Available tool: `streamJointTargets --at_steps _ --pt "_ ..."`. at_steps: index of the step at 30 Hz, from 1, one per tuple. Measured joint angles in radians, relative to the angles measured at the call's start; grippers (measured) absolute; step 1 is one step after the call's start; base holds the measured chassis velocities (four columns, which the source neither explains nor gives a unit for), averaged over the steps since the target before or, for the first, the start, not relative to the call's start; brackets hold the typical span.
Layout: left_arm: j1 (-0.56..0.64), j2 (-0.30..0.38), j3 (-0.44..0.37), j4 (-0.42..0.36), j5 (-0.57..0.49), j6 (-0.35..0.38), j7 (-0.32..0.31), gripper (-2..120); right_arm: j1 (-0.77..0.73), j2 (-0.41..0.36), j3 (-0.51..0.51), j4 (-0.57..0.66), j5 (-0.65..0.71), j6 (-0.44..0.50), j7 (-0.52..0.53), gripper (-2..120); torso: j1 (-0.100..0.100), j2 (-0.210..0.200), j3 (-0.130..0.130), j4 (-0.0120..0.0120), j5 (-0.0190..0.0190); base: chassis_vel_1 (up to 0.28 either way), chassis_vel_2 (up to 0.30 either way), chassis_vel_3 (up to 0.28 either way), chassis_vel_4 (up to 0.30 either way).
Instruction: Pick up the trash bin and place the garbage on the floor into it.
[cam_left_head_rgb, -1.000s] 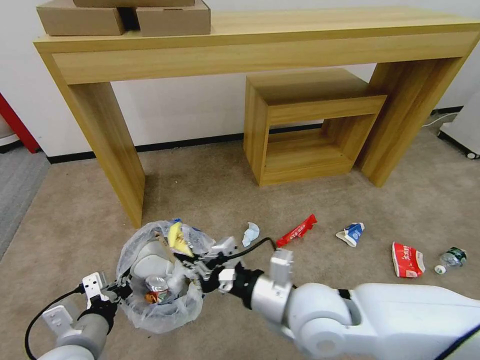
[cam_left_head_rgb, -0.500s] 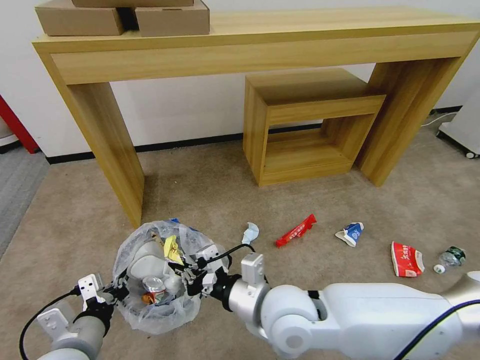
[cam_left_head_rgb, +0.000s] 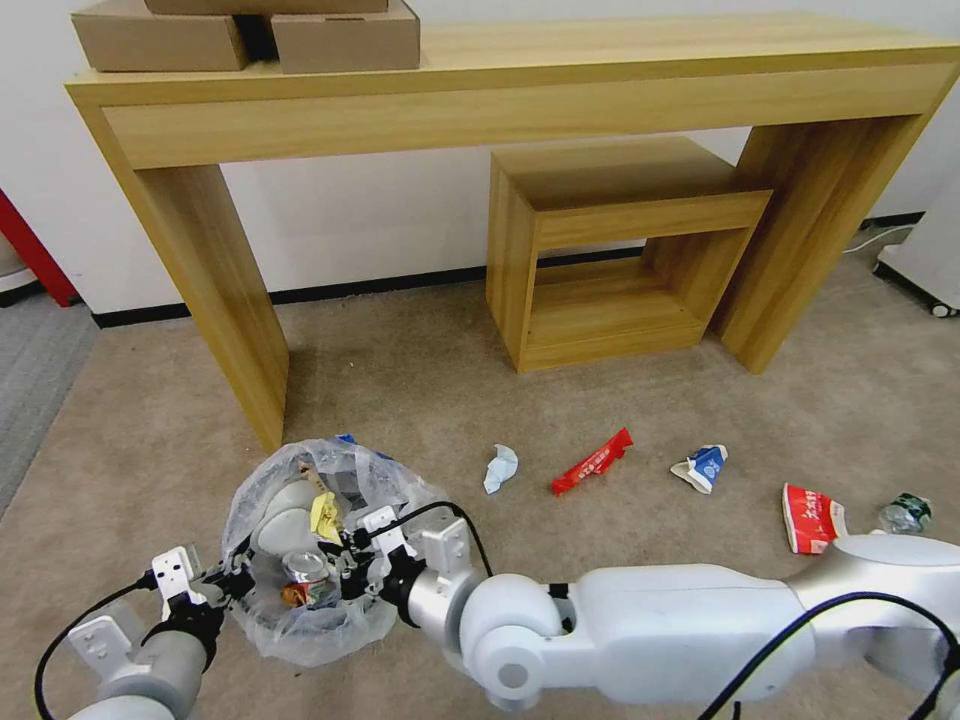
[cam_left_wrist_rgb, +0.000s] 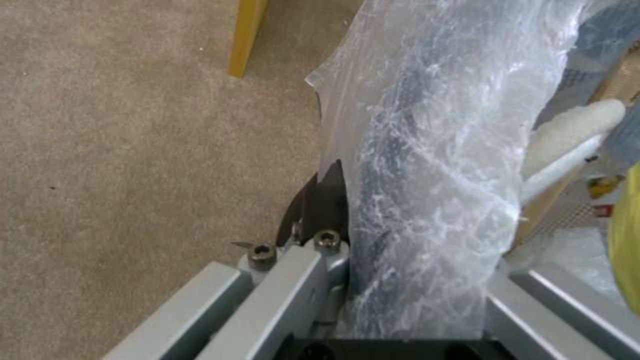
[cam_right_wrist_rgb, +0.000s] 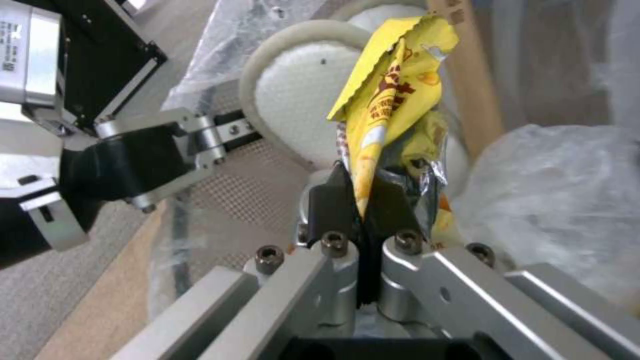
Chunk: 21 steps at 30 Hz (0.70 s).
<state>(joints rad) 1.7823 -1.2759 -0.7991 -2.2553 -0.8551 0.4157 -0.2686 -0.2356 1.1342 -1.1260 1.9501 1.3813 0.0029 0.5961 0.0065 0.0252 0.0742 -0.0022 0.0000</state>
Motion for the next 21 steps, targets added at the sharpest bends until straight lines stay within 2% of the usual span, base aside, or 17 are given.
streamJointTargets --at_steps 8,11,16,20,21 --pt "-0.01 0.004 0.002 0.012 -0.003 -0.001 0.0 0 -0.008 0.036 -0.003 -0.027 -0.005 -0.012 0.013 3 0.0 0.0 0.0 0.0001 0.0 0.0 0.0 0.0 0.0" --pt "-0.016 0.009 0.003 0.014 -0.008 -0.001 -0.003 0 -0.009 0.018 -0.001 -0.02 -0.009 -0.014 0.013 19 0.0 0.0 0.0 0.0 0.0001 0.0 0.0 0.0 0.0" --pt "-0.019 0.014 0.002 0.019 -0.012 0.0 -0.005 0 -0.012 -0.008 0.004 -0.008 -0.014 -0.015 0.013 30 0.0 0.0 0.0 0.0 0.0001 0.0 0.0 0.0 0.0" --pt "-0.026 0.014 0.005 0.029 -0.012 0.0 -0.006 0 -0.013 -0.037 0.012 0.017 -0.027 -0.015 0.011 51 0.0 0.0 0.0 0.0 0.0002 0.0 0.0 0.0 0.0" --pt "-0.026 0.014 0.005 0.029 -0.012 0.0 -0.006 0 -0.013 -0.037 0.012 0.017 -0.027 -0.015 0.011 51 0.0 0.0 0.0 0.0 0.0002 0.0 0.0 0.0 0.0"
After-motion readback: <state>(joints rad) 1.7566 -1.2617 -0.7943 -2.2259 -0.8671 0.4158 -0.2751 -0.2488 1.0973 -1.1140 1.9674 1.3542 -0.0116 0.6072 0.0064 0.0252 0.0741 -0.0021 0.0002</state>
